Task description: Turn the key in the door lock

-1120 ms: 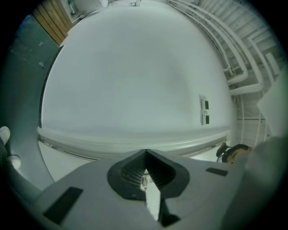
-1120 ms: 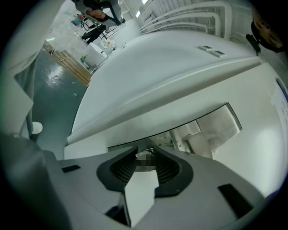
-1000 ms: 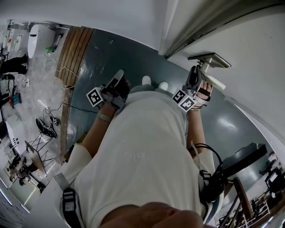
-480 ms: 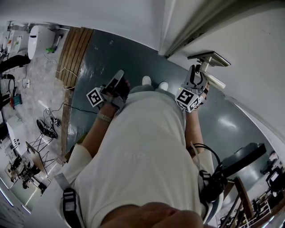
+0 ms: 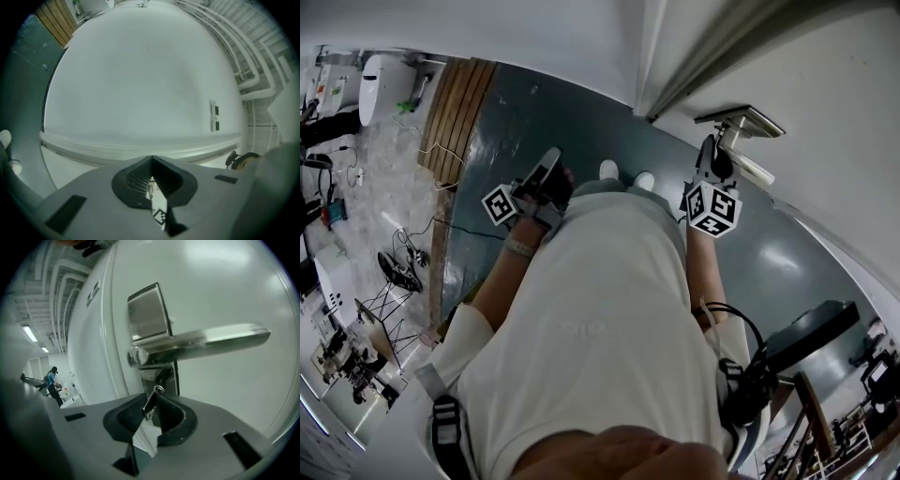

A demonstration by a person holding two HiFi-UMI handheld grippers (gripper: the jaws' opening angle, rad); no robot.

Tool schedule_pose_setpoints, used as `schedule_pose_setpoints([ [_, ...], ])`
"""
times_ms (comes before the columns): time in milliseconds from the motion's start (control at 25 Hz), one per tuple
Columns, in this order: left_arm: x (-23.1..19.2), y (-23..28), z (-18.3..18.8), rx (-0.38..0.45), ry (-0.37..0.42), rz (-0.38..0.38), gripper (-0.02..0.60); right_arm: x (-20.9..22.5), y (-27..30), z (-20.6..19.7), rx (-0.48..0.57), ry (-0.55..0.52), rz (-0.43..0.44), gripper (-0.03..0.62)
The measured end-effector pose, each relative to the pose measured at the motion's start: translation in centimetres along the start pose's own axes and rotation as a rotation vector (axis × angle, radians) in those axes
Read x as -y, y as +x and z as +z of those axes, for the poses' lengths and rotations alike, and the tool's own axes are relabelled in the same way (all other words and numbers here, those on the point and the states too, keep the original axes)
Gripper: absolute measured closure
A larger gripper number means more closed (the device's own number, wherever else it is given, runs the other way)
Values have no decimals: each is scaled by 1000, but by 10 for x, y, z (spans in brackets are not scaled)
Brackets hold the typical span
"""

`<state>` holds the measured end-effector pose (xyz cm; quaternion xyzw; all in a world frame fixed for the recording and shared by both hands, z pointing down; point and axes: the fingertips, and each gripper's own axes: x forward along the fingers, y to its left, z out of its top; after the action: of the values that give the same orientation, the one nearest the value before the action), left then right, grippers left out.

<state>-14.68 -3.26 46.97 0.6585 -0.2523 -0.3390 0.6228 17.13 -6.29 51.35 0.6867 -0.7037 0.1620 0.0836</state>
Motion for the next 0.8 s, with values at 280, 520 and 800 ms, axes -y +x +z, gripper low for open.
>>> schedule_pose_setpoints([
  [280, 0, 1, 0, 0, -1, 2, 574, 3, 0, -1, -4, 273, 41, 516],
  [520, -1, 1, 2, 3, -6, 2, 574, 4, 0, -4, -34, 582, 89, 516],
  [800, -2, 0, 3, 11, -13, 2, 574, 0, 1, -6, -49, 920, 195, 514],
])
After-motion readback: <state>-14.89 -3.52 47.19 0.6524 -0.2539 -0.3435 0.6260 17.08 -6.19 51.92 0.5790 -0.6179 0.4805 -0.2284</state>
